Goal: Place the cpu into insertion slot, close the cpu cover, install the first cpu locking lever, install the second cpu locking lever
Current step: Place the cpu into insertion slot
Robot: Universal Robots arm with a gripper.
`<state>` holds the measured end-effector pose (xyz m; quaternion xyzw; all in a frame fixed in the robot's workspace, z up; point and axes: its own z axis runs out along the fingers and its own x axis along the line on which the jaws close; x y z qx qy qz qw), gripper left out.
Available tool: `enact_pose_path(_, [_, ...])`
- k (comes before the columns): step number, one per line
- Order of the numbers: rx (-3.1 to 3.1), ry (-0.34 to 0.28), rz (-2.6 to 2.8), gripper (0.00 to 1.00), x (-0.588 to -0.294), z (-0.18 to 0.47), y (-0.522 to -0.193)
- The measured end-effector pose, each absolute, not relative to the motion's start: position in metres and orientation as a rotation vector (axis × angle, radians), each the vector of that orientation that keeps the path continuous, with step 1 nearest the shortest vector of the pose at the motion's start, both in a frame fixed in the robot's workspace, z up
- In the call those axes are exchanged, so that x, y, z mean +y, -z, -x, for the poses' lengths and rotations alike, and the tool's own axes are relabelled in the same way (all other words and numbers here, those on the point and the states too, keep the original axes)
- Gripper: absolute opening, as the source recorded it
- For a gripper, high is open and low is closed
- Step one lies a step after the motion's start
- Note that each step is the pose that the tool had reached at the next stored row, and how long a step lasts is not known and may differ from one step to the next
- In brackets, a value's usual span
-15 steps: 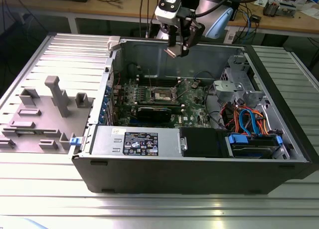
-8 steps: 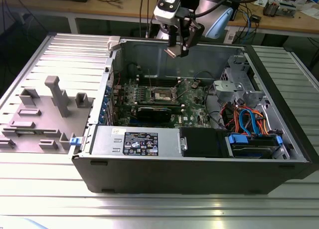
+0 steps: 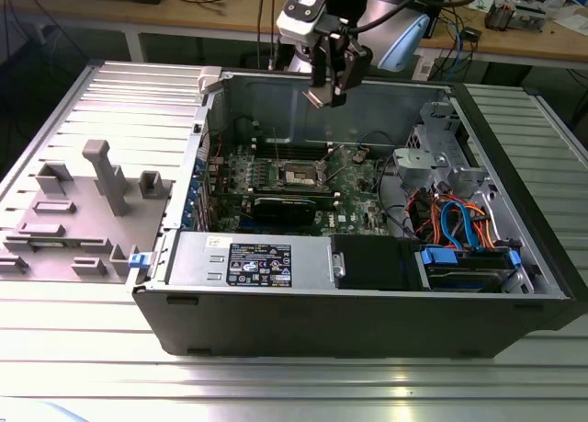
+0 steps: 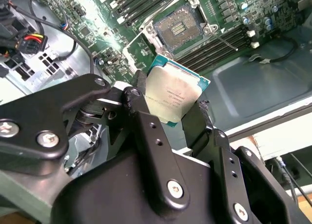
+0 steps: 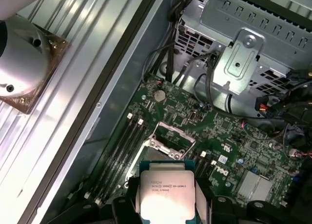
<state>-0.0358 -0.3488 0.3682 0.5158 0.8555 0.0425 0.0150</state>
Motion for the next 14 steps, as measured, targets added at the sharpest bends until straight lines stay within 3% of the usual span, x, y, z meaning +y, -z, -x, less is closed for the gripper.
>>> enact_pose_path(14, [2.545,-0.123,-1.79,0.54,-0.3487,0.0394,-0.3623])
